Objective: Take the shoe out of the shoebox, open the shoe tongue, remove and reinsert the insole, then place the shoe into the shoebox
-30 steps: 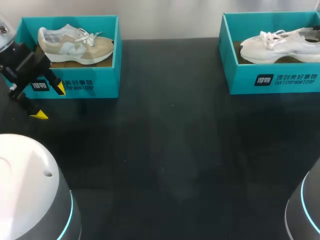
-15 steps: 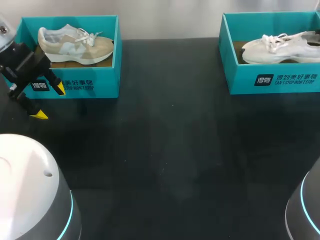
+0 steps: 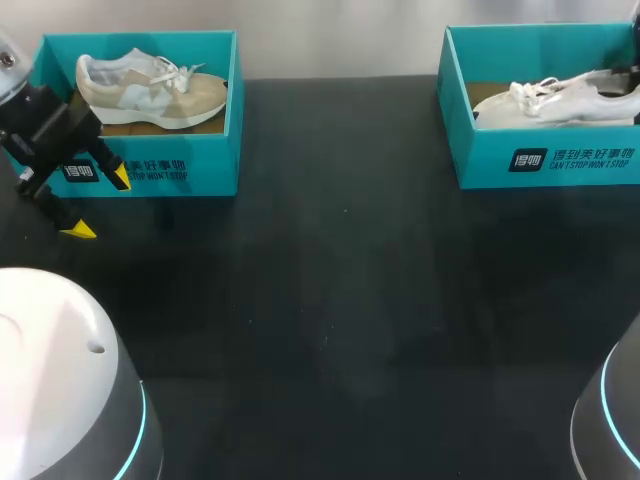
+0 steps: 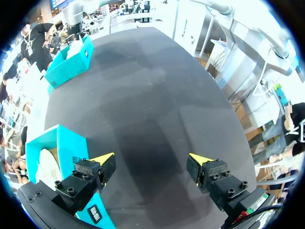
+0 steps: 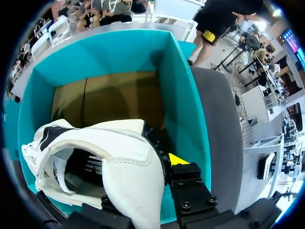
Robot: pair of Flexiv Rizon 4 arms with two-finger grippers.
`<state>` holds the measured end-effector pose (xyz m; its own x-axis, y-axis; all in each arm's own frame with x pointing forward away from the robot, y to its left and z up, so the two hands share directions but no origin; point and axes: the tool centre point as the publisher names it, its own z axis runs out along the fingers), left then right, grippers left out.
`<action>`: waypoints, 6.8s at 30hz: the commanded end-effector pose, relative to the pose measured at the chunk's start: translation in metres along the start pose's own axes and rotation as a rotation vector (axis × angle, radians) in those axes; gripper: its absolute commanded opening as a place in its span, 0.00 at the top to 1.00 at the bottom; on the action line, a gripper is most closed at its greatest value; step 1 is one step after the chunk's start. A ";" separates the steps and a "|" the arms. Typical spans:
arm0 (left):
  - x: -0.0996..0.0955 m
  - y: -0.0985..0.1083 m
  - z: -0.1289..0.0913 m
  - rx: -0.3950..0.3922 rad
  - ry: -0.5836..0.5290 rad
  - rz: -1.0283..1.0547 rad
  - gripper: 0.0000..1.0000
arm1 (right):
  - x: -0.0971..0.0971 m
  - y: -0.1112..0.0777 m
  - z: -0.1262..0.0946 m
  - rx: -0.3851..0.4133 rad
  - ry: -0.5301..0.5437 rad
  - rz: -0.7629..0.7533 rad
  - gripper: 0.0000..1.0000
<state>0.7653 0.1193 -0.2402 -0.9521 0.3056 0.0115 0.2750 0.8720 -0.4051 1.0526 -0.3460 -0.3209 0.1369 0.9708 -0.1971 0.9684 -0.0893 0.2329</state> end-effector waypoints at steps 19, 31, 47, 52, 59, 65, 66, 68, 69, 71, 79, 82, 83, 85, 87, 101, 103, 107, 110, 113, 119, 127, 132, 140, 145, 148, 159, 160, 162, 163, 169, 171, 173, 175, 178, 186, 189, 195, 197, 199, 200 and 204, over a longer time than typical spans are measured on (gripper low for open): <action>0.001 0.000 0.000 -0.002 -0.001 0.001 0.00 | 0.004 -0.013 0.017 0.067 0.031 -0.011 1.00; 0.001 0.000 0.000 -0.002 -0.001 0.001 0.00 | 0.016 -0.026 0.012 0.061 0.057 -0.043 1.00; 0.001 0.000 0.000 -0.002 -0.001 0.001 0.00 | 0.023 -0.025 0.026 0.073 0.045 -0.040 1.00; 0.001 0.000 0.000 -0.002 -0.001 0.001 0.00 | 0.012 -0.023 0.023 0.066 0.033 -0.026 1.00; 0.001 0.000 0.000 -0.002 -0.001 0.001 0.00 | 0.010 -0.026 0.030 0.071 0.036 -0.019 1.00; 0.001 0.000 0.000 -0.002 -0.001 0.001 0.00 | 0.011 -0.023 0.041 0.067 0.046 -0.035 1.00; 0.001 0.000 0.000 -0.002 -0.001 0.001 0.00 | 0.011 -0.022 0.042 0.068 0.045 -0.036 1.00; 0.001 0.000 0.000 -0.002 -0.001 0.001 0.00 | 0.011 -0.022 0.043 0.071 0.045 -0.042 1.00; 0.001 0.000 0.000 -0.002 -0.001 0.001 0.00 | 0.011 -0.023 0.044 0.073 0.046 -0.045 1.00; 0.001 0.000 0.000 -0.002 -0.001 0.001 0.00 | 0.011 -0.024 0.047 0.076 0.048 -0.052 1.00; 0.001 0.000 0.000 -0.002 -0.001 0.001 0.00 | 0.011 -0.020 0.054 0.092 0.054 -0.058 1.00; 0.001 0.000 0.000 -0.002 -0.001 0.001 0.00 | 0.011 -0.019 0.058 0.102 0.053 -0.067 1.00; 0.001 0.000 0.000 -0.002 -0.001 0.001 0.00 | 0.011 -0.019 0.059 0.105 0.052 -0.068 1.00; 0.001 0.000 0.000 -0.002 -0.001 0.001 0.00 | 0.010 -0.018 0.060 0.108 0.051 -0.070 1.00; 0.001 0.000 0.000 -0.002 -0.001 0.001 0.00 | 0.009 -0.017 0.060 0.110 0.051 -0.068 0.71; 0.001 0.000 0.000 -0.002 -0.001 0.001 0.00 | 0.001 -0.014 0.041 0.090 0.065 -0.050 0.00; 0.001 0.000 0.000 -0.002 -0.001 0.001 0.00 | 0.000 -0.013 0.032 0.076 0.066 -0.038 0.00; 0.001 0.000 0.000 -0.002 -0.001 0.001 0.00 | 0.000 -0.011 0.012 0.050 0.062 -0.027 0.00; 0.001 0.000 0.000 -0.002 -0.001 0.001 0.00 | -0.001 -0.011 -0.002 0.044 0.062 -0.020 0.00; 0.001 0.000 0.000 -0.002 -0.001 0.001 0.00 | -0.001 -0.013 -0.015 0.039 0.068 -0.014 0.00; 0.001 0.000 0.000 -0.002 -0.001 0.001 0.00 | 0.003 -0.015 -0.041 0.026 0.074 0.005 0.00; 0.001 0.000 0.000 -0.002 -0.001 0.001 0.00 | 0.009 -0.018 -0.087 -0.014 0.073 0.026 0.00; 0.001 0.000 0.000 -0.002 -0.001 0.001 0.00 | 0.010 -0.025 -0.115 -0.012 0.088 0.042 0.00; 0.001 0.000 0.000 -0.002 -0.001 0.001 0.00 | 0.019 -0.049 -0.155 -0.016 0.108 0.074 0.00; 0.001 0.000 0.000 -0.002 -0.001 0.001 0.00 | 0.022 -0.058 -0.170 -0.001 0.111 0.094 0.00; 0.001 0.000 0.000 -0.002 -0.001 0.001 0.00 | 0.025 -0.067 -0.178 0.005 0.110 0.109 0.00; 0.001 0.000 0.000 -0.002 -0.001 0.001 0.00 | 0.054 -0.123 -0.180 0.055 0.125 0.125 0.00; 0.001 0.000 0.000 -0.002 -0.001 0.001 0.00 | 0.057 -0.127 -0.180 0.067 0.134 0.132 0.00; 0.001 0.000 0.000 -0.002 -0.001 0.001 0.00 | 0.057 -0.127 -0.180 0.067 0.134 0.132 0.00; 0.001 0.000 0.000 -0.002 -0.001 0.001 0.00 | 0.057 -0.127 -0.180 0.067 0.134 0.132 0.00; 0.001 0.000 0.000 -0.002 -0.001 0.001 0.00 | 0.057 -0.127 -0.180 0.067 0.134 0.132 0.00; 0.001 0.000 0.000 -0.002 -0.001 0.001 0.00 | 0.057 -0.127 -0.180 0.067 0.134 0.132 0.00; 0.001 0.000 0.000 -0.002 -0.001 0.001 0.00 | 0.057 -0.127 -0.180 0.067 0.134 0.132 0.00; 0.001 0.000 0.000 -0.002 -0.001 0.001 0.00 | 0.057 -0.127 -0.180 0.067 0.134 0.132 0.00; 0.001 0.000 0.000 -0.002 -0.001 0.001 0.00 | 0.057 -0.127 -0.180 0.067 0.134 0.132 0.00; -0.014 0.025 -0.025 -0.099 0.005 -0.092 0.00 | 0.057 -0.127 -0.180 0.067 0.134 0.132 0.00; -0.018 0.030 -0.034 -0.130 -0.002 -0.080 0.00 | 0.057 -0.127 -0.180 0.067 0.134 0.132 0.00; -0.031 0.051 -0.049 -0.162 0.029 -0.036 0.00 | 0.057 -0.127 -0.180 0.067 0.134 0.132 0.00; -0.038 0.059 -0.055 -0.141 0.038 0.050 0.00 | 0.057 -0.127 -0.180 0.067 0.134 0.132 0.00; -0.049 0.070 -0.060 -0.158 0.038 0.047 0.00 | 0.057 -0.127 -0.180 0.067 0.134 0.132 0.00; -0.052 0.072 -0.061 -0.149 0.047 0.065 0.00 | 0.057 -0.127 -0.180 0.067 0.134 0.132 0.00; -0.068 0.086 -0.071 -0.112 0.092 0.159 0.00 | 0.057 -0.127 -0.180 0.067 0.134 0.132 0.00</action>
<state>0.8431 0.1928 -0.2122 -0.9100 0.4139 -0.0238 0.4059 0.8779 -0.2541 0.9004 -0.2394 -0.1908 0.2381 0.9705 -0.0393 0.9566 -0.2273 0.1827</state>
